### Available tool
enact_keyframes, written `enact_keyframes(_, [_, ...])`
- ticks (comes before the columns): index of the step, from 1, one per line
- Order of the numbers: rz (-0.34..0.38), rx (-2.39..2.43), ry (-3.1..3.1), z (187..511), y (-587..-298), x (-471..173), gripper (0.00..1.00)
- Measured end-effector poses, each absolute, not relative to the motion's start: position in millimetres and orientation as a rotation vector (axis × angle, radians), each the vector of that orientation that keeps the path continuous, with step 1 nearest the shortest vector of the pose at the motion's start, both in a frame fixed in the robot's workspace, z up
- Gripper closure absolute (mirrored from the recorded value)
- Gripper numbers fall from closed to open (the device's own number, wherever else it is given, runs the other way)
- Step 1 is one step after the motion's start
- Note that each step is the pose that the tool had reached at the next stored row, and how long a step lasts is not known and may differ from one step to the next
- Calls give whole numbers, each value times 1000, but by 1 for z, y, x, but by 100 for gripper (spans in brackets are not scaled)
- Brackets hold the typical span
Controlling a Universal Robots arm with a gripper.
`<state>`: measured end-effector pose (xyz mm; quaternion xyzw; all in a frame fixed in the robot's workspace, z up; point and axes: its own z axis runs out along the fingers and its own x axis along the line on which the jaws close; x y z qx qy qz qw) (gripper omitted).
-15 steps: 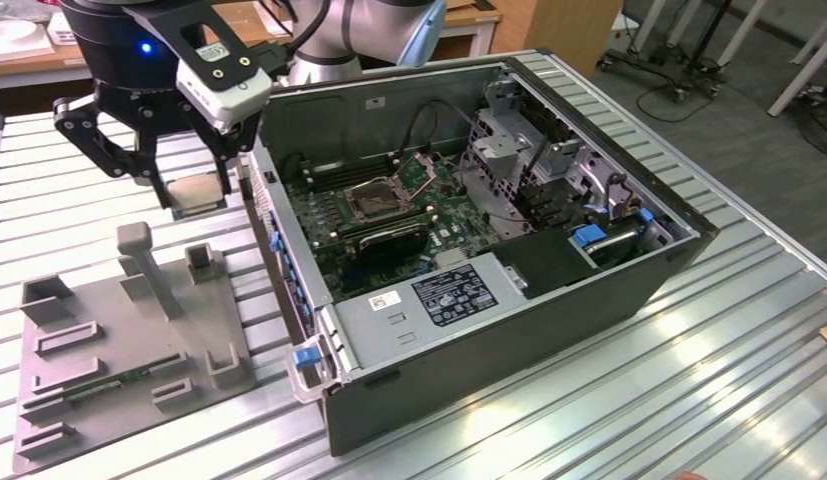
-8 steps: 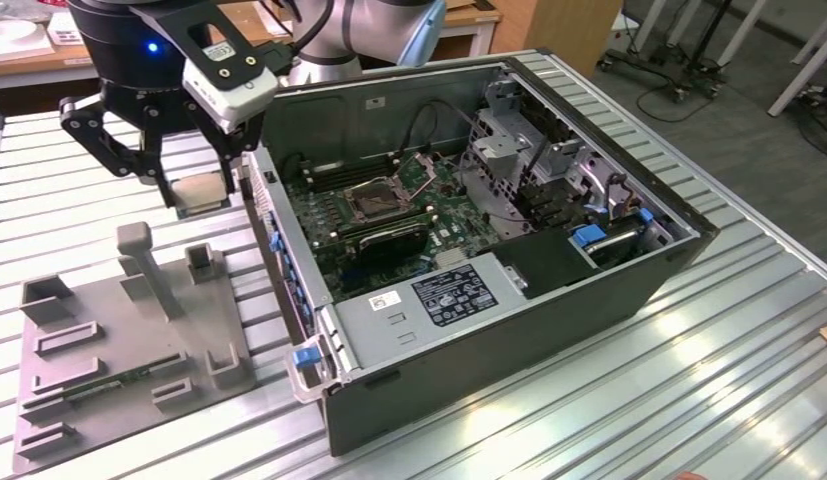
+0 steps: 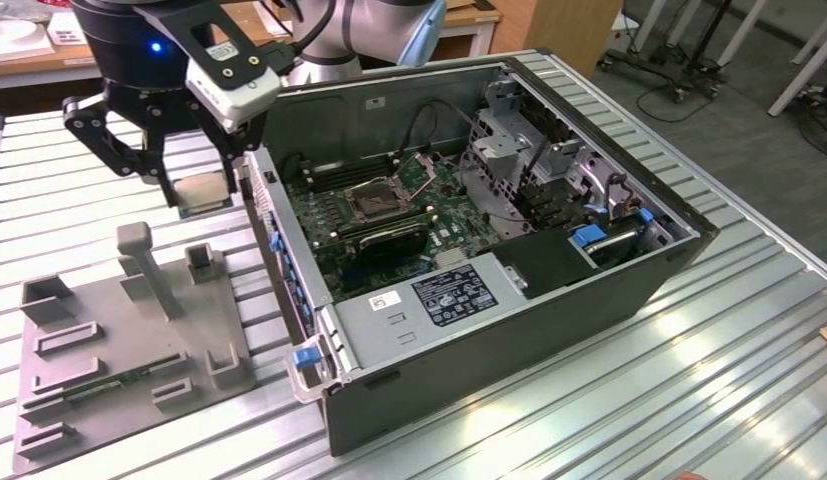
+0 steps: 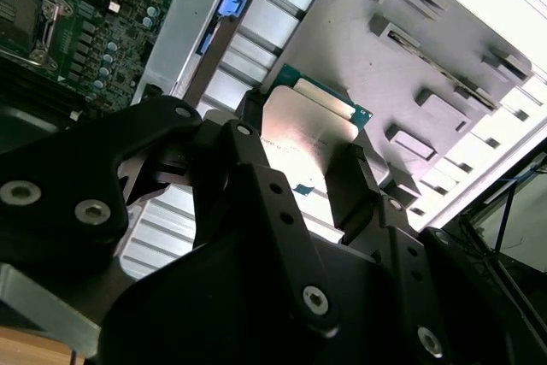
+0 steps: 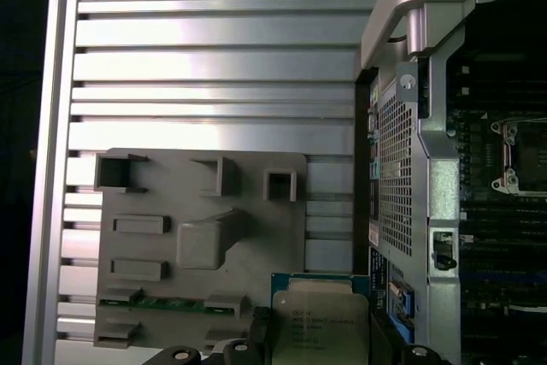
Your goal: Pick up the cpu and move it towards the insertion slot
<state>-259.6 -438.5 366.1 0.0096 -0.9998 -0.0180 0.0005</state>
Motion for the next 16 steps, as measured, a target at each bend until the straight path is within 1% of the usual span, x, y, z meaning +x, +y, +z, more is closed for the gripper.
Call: enact_keyframes(16, [-57,30,-3140,366,-439,-256,46])
